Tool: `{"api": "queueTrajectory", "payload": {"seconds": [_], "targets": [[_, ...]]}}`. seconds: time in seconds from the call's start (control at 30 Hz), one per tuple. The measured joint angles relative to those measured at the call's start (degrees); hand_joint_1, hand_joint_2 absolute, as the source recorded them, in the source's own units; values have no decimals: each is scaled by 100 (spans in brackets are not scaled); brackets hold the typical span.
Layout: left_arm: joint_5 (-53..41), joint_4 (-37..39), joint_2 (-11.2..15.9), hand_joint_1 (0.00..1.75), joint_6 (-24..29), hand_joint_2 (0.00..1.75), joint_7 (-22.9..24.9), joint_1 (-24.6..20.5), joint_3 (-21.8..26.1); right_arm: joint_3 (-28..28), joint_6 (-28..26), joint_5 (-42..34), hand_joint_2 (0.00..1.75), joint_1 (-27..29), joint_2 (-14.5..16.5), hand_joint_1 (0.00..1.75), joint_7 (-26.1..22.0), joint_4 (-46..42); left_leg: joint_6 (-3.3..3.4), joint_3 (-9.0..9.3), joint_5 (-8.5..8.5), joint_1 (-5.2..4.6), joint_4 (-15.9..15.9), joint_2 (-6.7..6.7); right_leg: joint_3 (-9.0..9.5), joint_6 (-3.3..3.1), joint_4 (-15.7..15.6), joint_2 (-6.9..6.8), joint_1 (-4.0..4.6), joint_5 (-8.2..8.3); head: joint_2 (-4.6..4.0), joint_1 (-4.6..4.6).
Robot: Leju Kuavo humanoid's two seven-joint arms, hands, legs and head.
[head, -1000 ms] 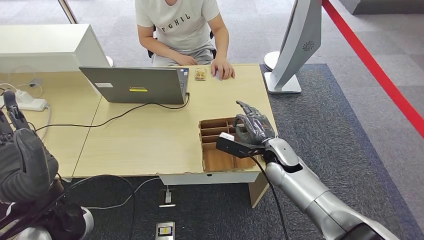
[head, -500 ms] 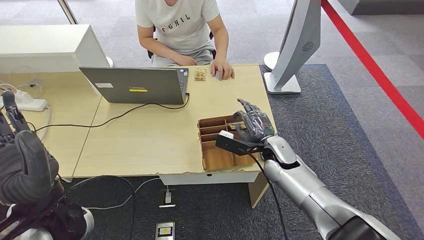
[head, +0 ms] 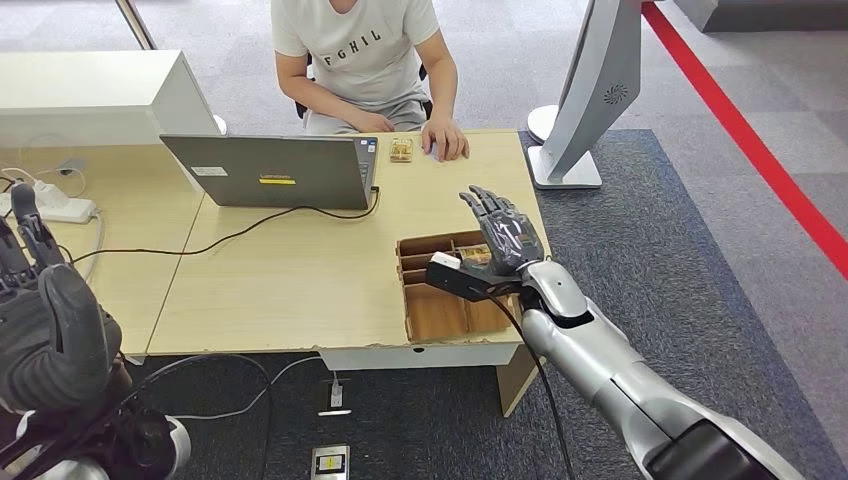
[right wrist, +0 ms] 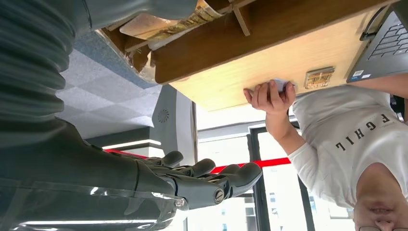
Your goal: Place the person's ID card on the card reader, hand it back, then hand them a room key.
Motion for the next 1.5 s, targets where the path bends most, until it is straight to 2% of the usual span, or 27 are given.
{"api": "queueTrajectory", "payload": {"seconds": [0.47, 0.77, 1.1, 1.3, 1.5], "targets": [[11, -2, -4, 0, 2, 175, -38, 22, -4, -38, -86, 78, 175, -71, 12, 0, 21, -33, 0, 0, 0, 0, 0, 0, -1, 0, 0, 0, 0, 0, 0, 0], [128, -2, -16, 0, 0, 175, -112, 22, -10, -197, -304, 158, 175, -235, -57, 0, 211, -221, 0, -3, 0, -1, 1, 0, -3, 3, 0, 0, -1, 3, 0, 1], [287, 2, -37, 0, 0, 175, -328, 19, -16, -343, -537, -177, 175, -466, -128, 0, 211, -676, 0, -6, 0, 0, 0, 0, -10, 2, 0, 4, 0, 3, 0, -1], [294, 2, -34, 0, 1, 175, -370, 29, -15, -348, -461, -351, 175, -387, -127, 0, 134, -1029, 0, -8, 0, 0, 0, 0, -10, 3, 0, 4, 1, 3, 0, 1], [200, -3, -23, 0, 2, 175, -302, 147, 16, -348, -243, -587, 175, 1, -225, 0, 113, -1631, 1, -9, -1, 0, 0, 0, -11, 3, -1, 4, 0, 2, 0, 0]]}}
